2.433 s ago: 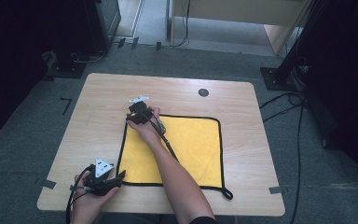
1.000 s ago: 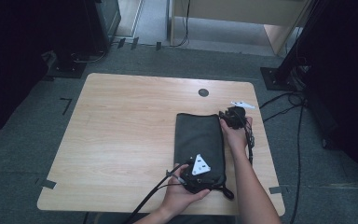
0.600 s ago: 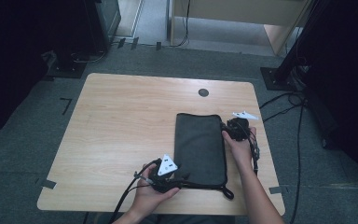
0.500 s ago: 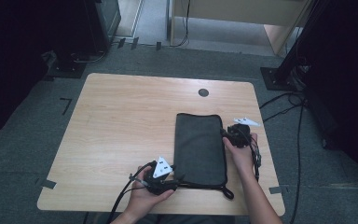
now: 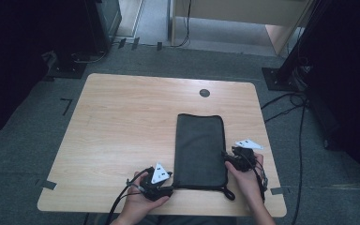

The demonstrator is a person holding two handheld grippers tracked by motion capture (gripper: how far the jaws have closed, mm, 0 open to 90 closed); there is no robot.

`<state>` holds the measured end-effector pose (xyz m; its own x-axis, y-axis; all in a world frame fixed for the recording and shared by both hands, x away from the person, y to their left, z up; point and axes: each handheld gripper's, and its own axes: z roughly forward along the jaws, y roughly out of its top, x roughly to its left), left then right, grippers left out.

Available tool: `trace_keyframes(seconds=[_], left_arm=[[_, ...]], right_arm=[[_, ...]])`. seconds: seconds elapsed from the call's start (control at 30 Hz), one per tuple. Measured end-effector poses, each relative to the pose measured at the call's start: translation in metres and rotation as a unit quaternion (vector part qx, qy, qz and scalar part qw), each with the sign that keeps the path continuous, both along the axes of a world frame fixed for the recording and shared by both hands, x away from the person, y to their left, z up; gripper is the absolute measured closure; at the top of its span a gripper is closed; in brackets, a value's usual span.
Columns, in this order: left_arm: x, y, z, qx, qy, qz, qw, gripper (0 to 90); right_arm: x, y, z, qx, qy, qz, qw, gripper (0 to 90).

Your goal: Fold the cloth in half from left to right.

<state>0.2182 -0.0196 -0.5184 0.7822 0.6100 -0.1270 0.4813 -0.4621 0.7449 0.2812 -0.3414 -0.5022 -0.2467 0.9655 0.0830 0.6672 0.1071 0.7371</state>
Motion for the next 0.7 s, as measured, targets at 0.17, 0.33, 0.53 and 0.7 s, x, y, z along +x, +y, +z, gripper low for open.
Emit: trace_keyframes(seconds=[0.17,0.33,0.53,0.7], left_arm=[[0.0,-0.001,0.0,0.003,-0.004,-0.001,1.0,52.7],[-0.003,-0.002,0.0,0.011,-0.017,0.002,0.9998,53.3],[-0.005,-0.003,0.0,0.015,-0.02,0.003,0.9997,55.3],[-0.007,-0.002,0.0,0.017,-0.024,-0.002,0.9996,62.1]], right_arm=[[0.042,0.007,0.008,0.012,-0.011,-0.013,0.9998,50.8],[0.088,0.005,0.001,0.03,0.001,-0.057,0.998,53.8],[0.111,0.011,-0.012,0.023,0.018,-0.055,0.9981,60.1],[0.114,0.017,-0.016,0.021,0.0,-0.047,0.9987,74.0]])
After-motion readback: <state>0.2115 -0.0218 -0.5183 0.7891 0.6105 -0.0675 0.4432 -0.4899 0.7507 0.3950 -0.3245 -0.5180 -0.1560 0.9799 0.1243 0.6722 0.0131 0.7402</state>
